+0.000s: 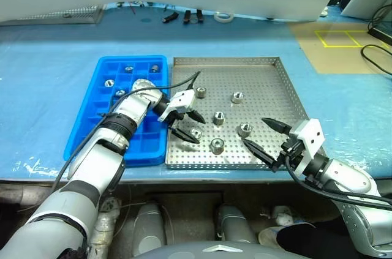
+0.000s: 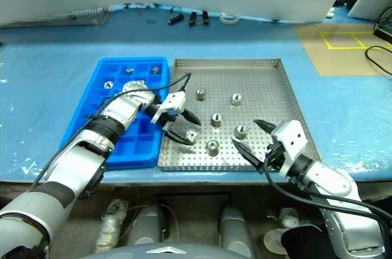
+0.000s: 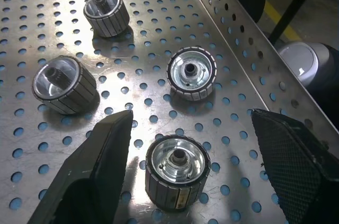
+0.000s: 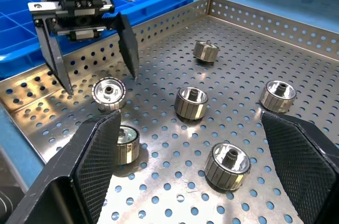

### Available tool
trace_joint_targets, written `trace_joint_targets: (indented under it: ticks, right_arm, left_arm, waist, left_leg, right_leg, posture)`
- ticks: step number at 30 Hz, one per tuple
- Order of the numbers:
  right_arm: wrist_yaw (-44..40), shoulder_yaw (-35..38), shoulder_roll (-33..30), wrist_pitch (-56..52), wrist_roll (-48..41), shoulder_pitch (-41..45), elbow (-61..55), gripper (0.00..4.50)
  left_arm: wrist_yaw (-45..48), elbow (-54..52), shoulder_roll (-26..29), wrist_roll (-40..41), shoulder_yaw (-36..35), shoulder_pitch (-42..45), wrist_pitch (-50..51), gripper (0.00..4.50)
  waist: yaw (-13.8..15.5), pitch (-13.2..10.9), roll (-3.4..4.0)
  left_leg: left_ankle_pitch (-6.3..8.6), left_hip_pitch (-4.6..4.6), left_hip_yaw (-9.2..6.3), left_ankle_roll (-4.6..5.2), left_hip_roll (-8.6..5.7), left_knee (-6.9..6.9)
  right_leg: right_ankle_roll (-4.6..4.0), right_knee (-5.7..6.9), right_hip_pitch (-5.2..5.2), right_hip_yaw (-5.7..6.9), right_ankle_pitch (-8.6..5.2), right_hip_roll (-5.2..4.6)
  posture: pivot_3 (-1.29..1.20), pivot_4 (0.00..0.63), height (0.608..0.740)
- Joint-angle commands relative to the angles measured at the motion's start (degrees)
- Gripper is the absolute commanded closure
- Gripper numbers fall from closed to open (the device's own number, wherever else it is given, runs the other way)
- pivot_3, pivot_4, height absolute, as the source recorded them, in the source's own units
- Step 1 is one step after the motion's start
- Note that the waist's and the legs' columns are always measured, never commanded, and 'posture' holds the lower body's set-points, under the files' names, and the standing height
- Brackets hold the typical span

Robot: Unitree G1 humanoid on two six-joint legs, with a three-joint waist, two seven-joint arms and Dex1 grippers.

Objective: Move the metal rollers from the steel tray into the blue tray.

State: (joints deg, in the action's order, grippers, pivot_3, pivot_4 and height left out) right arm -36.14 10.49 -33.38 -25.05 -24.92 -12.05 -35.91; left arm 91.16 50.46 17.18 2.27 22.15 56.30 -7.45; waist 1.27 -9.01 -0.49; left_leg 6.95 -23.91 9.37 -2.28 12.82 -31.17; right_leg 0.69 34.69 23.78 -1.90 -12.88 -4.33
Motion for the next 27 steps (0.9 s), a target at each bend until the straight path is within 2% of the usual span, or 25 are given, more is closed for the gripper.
trace_joint_targets:
  ticks: [1, 10, 19, 22, 24, 27]
  right_arm:
    - [0.5, 1.2, 0.3, 1.6, -0.1, -0.3, -1.3, 0.05]
    - [0.8, -0.1, 1.2, 3.8, 1.5, -1.7, -0.4, 0.05]
    - [1.0, -0.3, 1.6, 3.8, 2.0, -1.7, -0.5, 0.05]
    - [1.0, -0.4, 1.6, 4.1, 2.2, -1.7, -0.2, 0.00]
    - [0.7, -0.4, 1.7, 4.8, 2.5, -1.8, 0.6, 0.00]
    - [0.6, -0.4, 1.8, 5.6, 2.7, -1.7, 1.4, 0.00]
  left_arm:
    - [-1.1, 2.7, -0.6, -3.3, 0.8, 2.4, -4.7, 0.74]
    - [-1.9, 6.9, 0.5, -11.1, 3.3, 3.9, -9.4, 0.74]
    - [-2.5, 6.9, -0.3, -11.9, 2.5, 3.4, -9.6, 0.74]
    - [-2.8, 7.2, -0.3, -11.9, 2.3, 3.5, -9.8, 1.28]
    - [-3.7, 7.3, -0.7, -11.7, 1.9, 3.5, -9.0, 1.93]
    - [-3.4, 7.2, -0.9, -11.6, 1.8, 3.3, -9.3, 1.93]
  waist:
    - [-0.1, 0.0, 0.00]
    - [-0.6, 0.0, 0.00]
    - [-0.9, 0.0, 0.00]
    - [-0.9, 0.0, 0.00]
    - [-0.8, 0.0, 0.00]
    - [-0.8, 0.0, 0.00]
  left_leg:
    - [0.01, 0.00, 0.00, 0.01, -0.01, 0.00]
    - [0.01, 0.03, 0.00, 0.02, 0.01, 0.00]
    - [0.02, 0.15, 0.11, 0.02, 0.03, 0.02]
    - [0.02, 0.16, 0.11, 0.02, 0.03, 0.03]
    - [0.02, 0.16, 0.12, 0.02, 0.03, 0.03]
    - [0.02, 0.16, 0.12, 0.03, 0.02, 0.02]
  right_leg:
    - [0.00, -0.01, 0.00, 0.00, 0.00, 0.00]
    - [0.00, 0.00, -0.01, -0.01, 0.00, -0.02]
    - [0.00, 0.02, -0.01, -0.16, 0.00, -0.01]
    - [0.00, 0.02, -0.01, -0.16, 0.00, 0.00]
    - [0.00, 0.02, -0.01, -0.17, 0.00, 0.00]
    - [0.00, 0.02, -0.01, -0.17, 0.00, -0.01]
  posture:
    - [-0.42, 0.150, 0.740]
    - [-0.42, 0.150, 0.740]
    - [-0.43, 0.150, 0.740]
    - [-0.42, 0.150, 0.740]
    - [-0.42, 0.150, 0.740]
    - [-0.42, 0.150, 0.740]
